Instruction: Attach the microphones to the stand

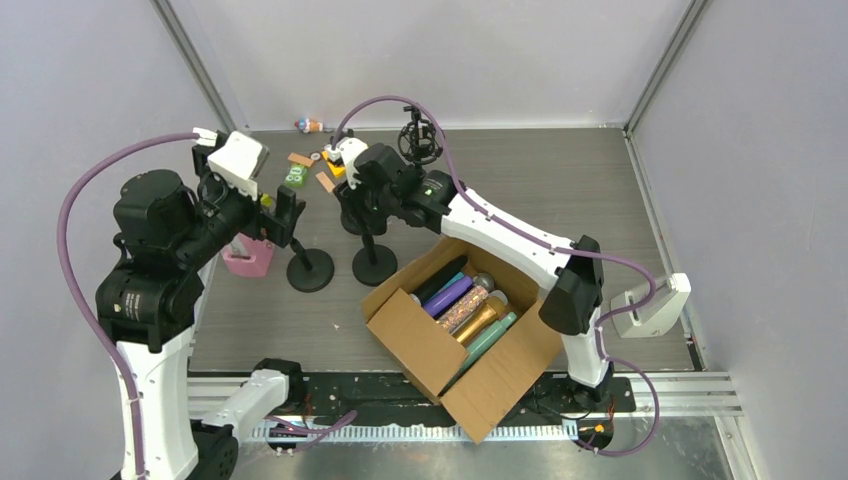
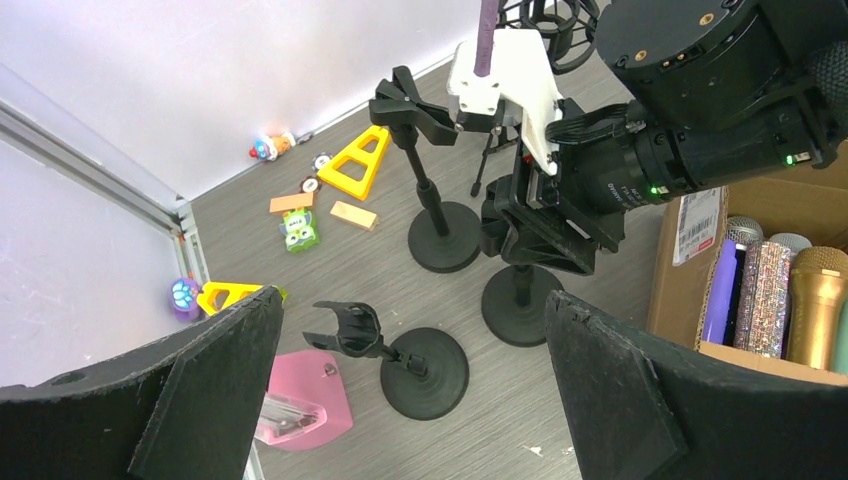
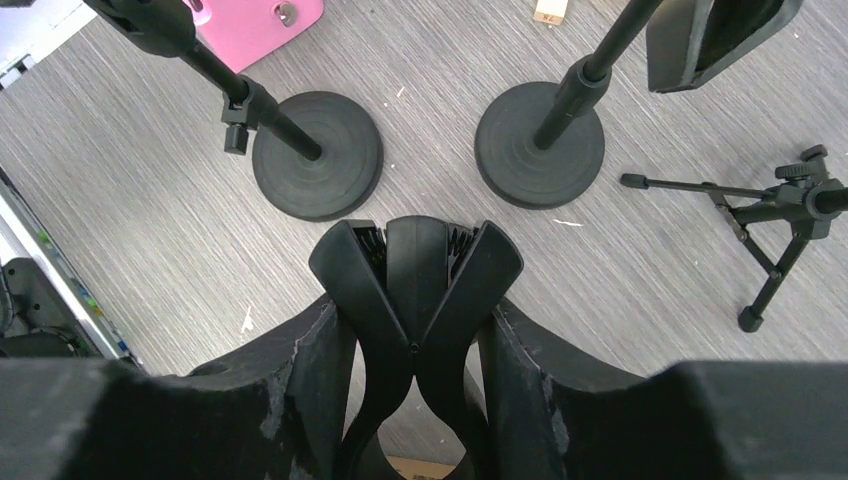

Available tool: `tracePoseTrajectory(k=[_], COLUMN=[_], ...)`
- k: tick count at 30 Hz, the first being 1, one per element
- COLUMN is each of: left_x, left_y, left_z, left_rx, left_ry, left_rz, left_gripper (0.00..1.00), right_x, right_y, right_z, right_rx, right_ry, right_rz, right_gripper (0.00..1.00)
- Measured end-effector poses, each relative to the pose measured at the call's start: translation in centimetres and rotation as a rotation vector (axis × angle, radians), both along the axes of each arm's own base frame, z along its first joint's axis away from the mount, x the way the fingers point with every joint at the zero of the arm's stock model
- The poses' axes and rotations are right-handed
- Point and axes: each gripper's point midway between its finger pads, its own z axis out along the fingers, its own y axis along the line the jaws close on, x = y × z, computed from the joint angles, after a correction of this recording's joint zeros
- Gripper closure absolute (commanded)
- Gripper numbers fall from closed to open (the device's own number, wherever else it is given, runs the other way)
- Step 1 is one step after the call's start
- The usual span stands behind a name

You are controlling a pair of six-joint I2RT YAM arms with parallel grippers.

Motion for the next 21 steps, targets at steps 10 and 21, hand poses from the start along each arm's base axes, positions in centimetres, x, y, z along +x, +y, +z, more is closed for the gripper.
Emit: tracePoseTrajectory(k=[10, 21], left_x=[-0.2, -0.2], left_y=[0.2, 0.1], left_z=[-0.4, -0.5], left_rx=[0.006, 0.009], left_ry=[-0.011, -0.022], left_rz=[0.008, 0.001], left_gripper=[0.0, 0.0], right_x=[0.2, 3.5], right_y=[-2.8, -14.9], right_z=[0.2, 1.6], right_rx=[-0.053, -0.079], right_ry=[-0.022, -0.038], right_rz=[-0.066, -0.298], right_gripper=[0.79, 0.83])
